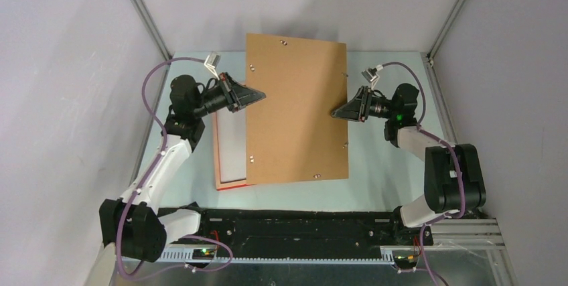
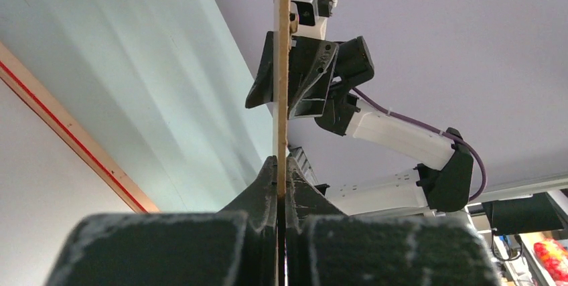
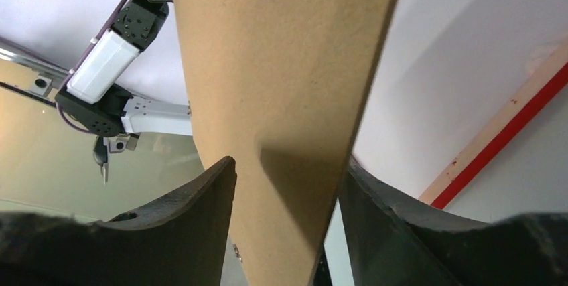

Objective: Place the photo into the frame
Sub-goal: Turn over the photo frame item at the center of the board.

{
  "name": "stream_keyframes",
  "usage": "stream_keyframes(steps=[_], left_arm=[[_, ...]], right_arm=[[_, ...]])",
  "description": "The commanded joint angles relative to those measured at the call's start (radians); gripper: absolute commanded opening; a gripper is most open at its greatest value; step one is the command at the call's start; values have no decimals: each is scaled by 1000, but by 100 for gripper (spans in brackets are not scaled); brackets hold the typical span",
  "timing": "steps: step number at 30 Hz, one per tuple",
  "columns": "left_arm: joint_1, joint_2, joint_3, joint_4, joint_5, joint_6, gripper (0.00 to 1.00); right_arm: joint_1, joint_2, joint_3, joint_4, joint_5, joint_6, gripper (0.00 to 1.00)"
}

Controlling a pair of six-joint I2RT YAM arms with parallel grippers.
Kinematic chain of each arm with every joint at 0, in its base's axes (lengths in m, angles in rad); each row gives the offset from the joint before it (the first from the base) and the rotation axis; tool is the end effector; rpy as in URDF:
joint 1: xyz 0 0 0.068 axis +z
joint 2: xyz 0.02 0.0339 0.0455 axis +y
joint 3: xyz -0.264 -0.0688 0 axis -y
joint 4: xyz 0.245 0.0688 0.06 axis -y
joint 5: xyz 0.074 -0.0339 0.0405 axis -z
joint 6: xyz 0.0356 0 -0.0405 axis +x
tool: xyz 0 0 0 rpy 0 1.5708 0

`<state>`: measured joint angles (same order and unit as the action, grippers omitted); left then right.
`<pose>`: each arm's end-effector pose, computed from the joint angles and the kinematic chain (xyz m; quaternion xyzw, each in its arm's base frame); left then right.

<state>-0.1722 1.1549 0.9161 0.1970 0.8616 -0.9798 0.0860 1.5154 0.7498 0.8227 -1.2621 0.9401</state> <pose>0.2542 -0.0716 0.3513 0.0081 0.7166 -0.5953 0.3633 0.3042 0.0603 0.2554 -0.1608 0.6823 0.6411 0.3126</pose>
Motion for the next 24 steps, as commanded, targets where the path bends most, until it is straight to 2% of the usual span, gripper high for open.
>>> stream_keyframes(steps=[1,13,20,24], left_arm=[[18,-46,-3,98,-8,-49,0],[24,-39,-17,104,-24,-46,0],[34,-36,-39,104,-42,-19,0],[37,-29,-47,100,-54,2,0]], right_arm=[[6,-4,1,111,-24,55,59],[10,-54,0,126,-31,95,39],[16,-124,-2,123,-50,106,34],[24,-187,-7,41,-46,45,33]])
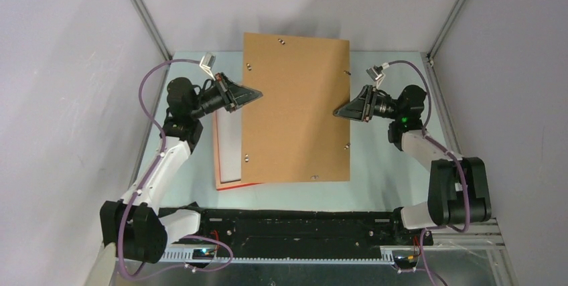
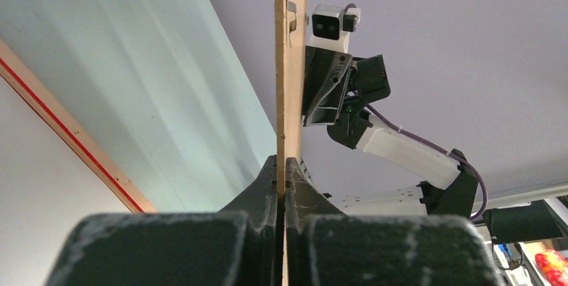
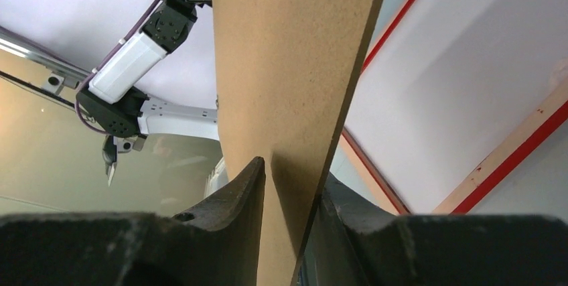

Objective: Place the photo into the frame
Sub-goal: Turn over the photo frame item at the center of the board.

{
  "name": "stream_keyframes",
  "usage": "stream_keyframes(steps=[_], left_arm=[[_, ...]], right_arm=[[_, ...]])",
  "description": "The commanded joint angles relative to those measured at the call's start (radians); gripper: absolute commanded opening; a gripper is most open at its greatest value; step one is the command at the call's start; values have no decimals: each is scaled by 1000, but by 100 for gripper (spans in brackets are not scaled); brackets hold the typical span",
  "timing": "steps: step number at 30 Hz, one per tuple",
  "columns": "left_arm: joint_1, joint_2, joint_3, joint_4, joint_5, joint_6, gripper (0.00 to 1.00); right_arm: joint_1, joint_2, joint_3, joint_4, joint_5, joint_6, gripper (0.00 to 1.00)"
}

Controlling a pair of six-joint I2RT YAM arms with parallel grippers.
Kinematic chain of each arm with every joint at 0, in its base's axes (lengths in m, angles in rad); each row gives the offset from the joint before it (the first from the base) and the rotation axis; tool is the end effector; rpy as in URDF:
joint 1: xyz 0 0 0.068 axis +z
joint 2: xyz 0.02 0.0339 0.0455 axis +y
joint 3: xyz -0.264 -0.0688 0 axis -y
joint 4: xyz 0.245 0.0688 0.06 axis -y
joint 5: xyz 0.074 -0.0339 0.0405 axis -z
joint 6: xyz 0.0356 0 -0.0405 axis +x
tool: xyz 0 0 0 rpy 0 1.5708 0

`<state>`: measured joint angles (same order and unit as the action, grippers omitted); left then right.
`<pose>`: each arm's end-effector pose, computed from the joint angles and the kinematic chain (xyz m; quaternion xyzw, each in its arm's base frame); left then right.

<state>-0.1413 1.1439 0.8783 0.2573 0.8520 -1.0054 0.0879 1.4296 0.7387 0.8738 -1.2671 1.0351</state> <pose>0.2539 -0.0632 0.3466 -0.0065 0.7090 -0.5943 0.3795 0.2890 0.0596 0.2804 -0.1699 0.6663 0.6504 0.3228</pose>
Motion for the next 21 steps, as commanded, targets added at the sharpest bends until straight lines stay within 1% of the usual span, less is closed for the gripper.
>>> stream_keyframes(steps=[1,9,17,21], left_arm=[[6,-17,-10,38,-47,37,0],[5,-18,-25,6,-83,105,0],[6,-44,-59,-24,-135,208,0],[5,-51,-77,-24,-138,248,0]], right_arm=[[21,-110,4,-40,-41,-61,33],[23,-159,1,-56,-44,-62,30],[24,-171,-5,-33,-45,-22,31],[25,-168,-8,-18,-42,0,32]])
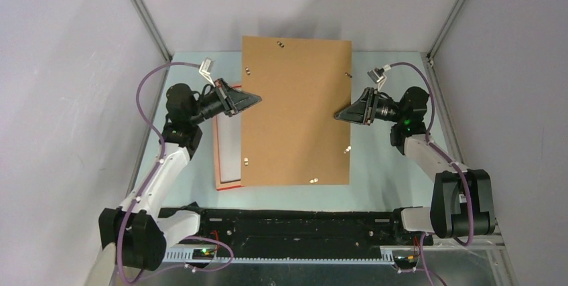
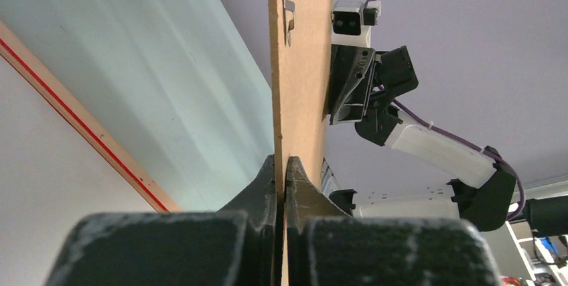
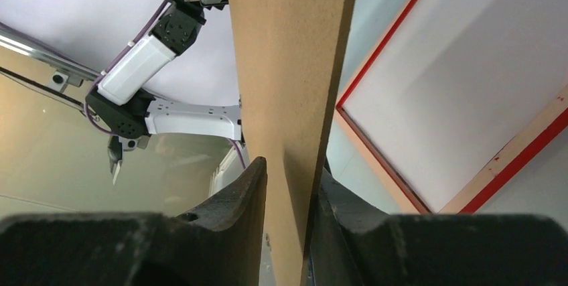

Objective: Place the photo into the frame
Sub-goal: Turn over the photo frame item at the center of the board.

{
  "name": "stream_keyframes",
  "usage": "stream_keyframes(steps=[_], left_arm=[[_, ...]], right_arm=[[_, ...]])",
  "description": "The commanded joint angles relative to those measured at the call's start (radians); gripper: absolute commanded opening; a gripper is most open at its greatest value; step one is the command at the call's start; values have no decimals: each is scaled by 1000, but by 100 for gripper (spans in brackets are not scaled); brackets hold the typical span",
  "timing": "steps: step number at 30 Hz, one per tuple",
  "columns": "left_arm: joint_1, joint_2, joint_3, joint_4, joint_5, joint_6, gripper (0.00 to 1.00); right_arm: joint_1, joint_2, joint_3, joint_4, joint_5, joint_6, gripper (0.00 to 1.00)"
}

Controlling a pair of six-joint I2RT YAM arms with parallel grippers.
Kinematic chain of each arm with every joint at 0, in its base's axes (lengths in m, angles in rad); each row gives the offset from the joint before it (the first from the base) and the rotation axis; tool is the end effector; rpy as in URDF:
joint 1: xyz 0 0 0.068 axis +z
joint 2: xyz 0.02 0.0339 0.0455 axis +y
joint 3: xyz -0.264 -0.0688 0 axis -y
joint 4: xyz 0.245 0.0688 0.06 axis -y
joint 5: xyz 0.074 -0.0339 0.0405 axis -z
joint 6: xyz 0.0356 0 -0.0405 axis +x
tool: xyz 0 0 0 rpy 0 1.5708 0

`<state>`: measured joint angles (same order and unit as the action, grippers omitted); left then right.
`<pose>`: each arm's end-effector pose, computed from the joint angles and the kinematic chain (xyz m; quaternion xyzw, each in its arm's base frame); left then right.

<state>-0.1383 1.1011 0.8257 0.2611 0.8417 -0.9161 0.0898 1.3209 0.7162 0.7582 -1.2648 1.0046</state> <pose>0.2442 -0.0608 0.3386 0.0189 0.7102 -0.5738 0.4074 0.2700 0.0584 0.2923 -0.1708 0.6692 0.6471 0.3228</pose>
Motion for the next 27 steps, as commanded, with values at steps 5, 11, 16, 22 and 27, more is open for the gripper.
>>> stream_keyframes(steps=[5,11,16,22,27], left_arm=[[-5,-17,-38,-28,-146,191,0],[-24,-11,-40,-28,-173,219,0],[-46,1,-37,-23,-179,256,0],[-57,22,-33,-21,-200,266,0],[-60,30,-23,-16,-198,255,0]], right_arm=[[28,-58,13,103,-42,46,31],[46,-54,11,107,-41,52,31],[57,-44,11,135,-44,75,30],[63,-40,11,141,-50,77,30],[66,-31,11,144,-51,77,29]])
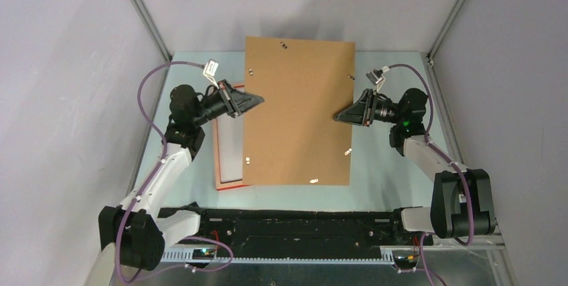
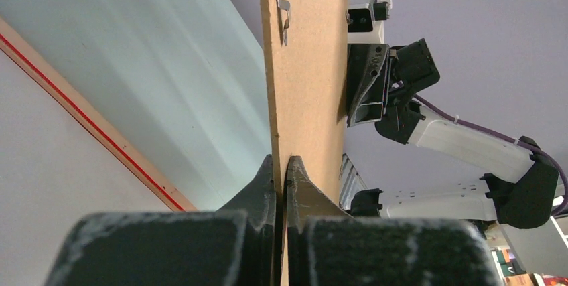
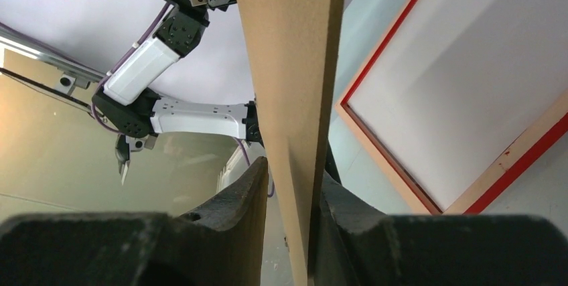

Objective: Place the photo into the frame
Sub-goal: Turn over the photo frame item at the center of the board, then place the photo frame item in the photo frame.

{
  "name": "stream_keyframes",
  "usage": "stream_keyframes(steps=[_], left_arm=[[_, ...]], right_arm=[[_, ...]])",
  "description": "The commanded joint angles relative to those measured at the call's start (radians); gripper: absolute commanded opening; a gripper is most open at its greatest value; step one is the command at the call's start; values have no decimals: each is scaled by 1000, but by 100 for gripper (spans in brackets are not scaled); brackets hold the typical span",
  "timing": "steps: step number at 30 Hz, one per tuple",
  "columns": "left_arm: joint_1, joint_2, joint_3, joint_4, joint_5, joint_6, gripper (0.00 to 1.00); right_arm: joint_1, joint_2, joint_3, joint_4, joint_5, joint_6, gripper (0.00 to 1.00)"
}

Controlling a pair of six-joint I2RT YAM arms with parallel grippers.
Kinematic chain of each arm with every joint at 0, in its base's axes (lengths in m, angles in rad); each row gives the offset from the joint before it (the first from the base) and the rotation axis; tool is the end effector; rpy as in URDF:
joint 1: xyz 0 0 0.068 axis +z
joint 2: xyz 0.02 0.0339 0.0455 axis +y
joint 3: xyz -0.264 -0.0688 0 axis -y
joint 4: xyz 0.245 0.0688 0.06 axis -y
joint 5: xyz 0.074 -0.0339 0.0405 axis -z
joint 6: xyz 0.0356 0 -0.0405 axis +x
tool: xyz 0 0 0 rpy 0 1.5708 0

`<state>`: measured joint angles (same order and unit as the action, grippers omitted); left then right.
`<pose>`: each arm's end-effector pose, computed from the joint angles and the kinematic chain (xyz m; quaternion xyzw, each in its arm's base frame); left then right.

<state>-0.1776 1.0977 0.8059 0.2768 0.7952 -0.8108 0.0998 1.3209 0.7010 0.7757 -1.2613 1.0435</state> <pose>0.2421 -0.0693 0.3340 0.0537 0.7088 -0.5497 0.4388 0.2681 0.0609 0.2890 -0.1606 0.6713 0.6544 0.3089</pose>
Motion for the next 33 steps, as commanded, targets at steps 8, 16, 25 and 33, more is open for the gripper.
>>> stream_keyframes(steps=[8,16,25,33], left_arm=[[-23,24,-7,-29,-163,147,0],[-22,19,-8,-29,-163,139,0],[-23,16,-16,-29,-169,140,0],[-21,9,-30,-30,-187,140,16]], right_arm=[[54,-28,26,118,-61,31,27],[46,-36,26,106,-59,22,18],[32,-78,26,40,-43,-15,0],[29,-79,26,61,-40,6,0]])
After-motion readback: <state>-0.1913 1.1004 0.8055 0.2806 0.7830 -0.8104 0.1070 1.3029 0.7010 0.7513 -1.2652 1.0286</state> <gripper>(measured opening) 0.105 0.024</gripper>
